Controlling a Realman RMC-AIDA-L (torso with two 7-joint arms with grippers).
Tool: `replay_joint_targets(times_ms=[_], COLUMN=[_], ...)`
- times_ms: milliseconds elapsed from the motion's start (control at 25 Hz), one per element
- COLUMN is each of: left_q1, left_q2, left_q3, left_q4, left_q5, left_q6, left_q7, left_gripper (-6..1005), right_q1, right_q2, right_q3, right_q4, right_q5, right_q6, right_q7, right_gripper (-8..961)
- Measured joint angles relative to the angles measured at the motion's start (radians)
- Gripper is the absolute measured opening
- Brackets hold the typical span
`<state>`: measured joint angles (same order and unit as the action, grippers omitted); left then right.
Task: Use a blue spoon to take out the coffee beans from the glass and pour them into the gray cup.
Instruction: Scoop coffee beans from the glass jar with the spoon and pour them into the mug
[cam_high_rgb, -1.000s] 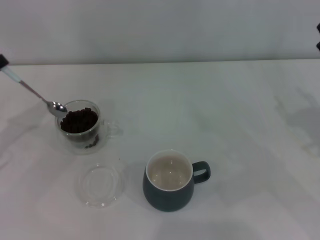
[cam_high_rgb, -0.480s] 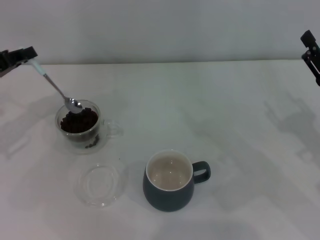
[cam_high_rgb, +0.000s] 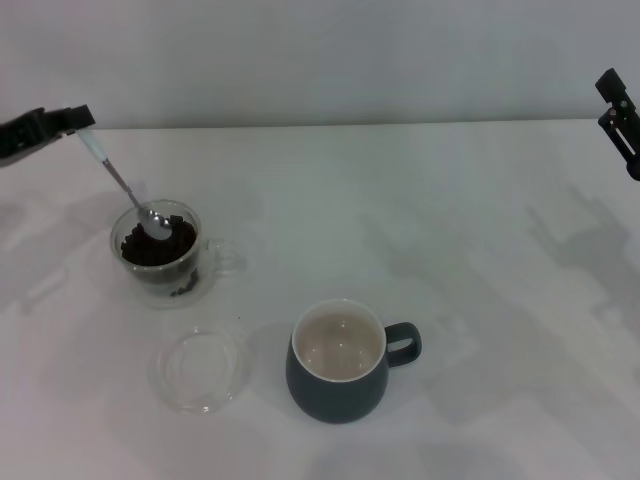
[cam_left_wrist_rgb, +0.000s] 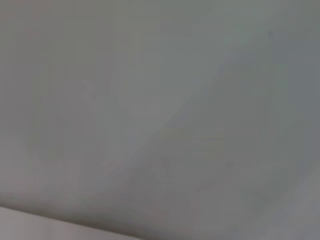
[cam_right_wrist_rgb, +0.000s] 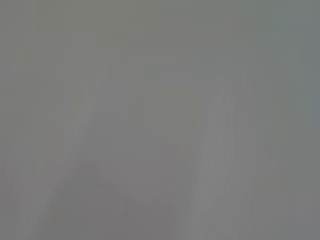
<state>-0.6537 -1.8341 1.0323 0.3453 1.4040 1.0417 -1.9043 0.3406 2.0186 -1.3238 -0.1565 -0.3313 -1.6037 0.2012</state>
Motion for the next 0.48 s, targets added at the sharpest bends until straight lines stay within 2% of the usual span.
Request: replay_joint_targets(times_ms=[280,480], left_q1=[0.012,0.039], left_q2=[-0.012,-0.033], left_q3=[0.000,-0.011], left_q4=[-0.005,-0.003], left_q5=[0.026,0.022], left_q6=[-0.035,-0.046], left_q7=[0.000,0.001], left_gripper=[139,139], right_q1=[0.006,0.007], right_q2=[0.000,0.001], right_q3=[0.000,0.000], right_q4=[-0.001,-0.001], right_q5=[0.001,0.001], right_q6=[0.005,0.007], right_q7=[0.001,0.008], right_gripper=[709,709])
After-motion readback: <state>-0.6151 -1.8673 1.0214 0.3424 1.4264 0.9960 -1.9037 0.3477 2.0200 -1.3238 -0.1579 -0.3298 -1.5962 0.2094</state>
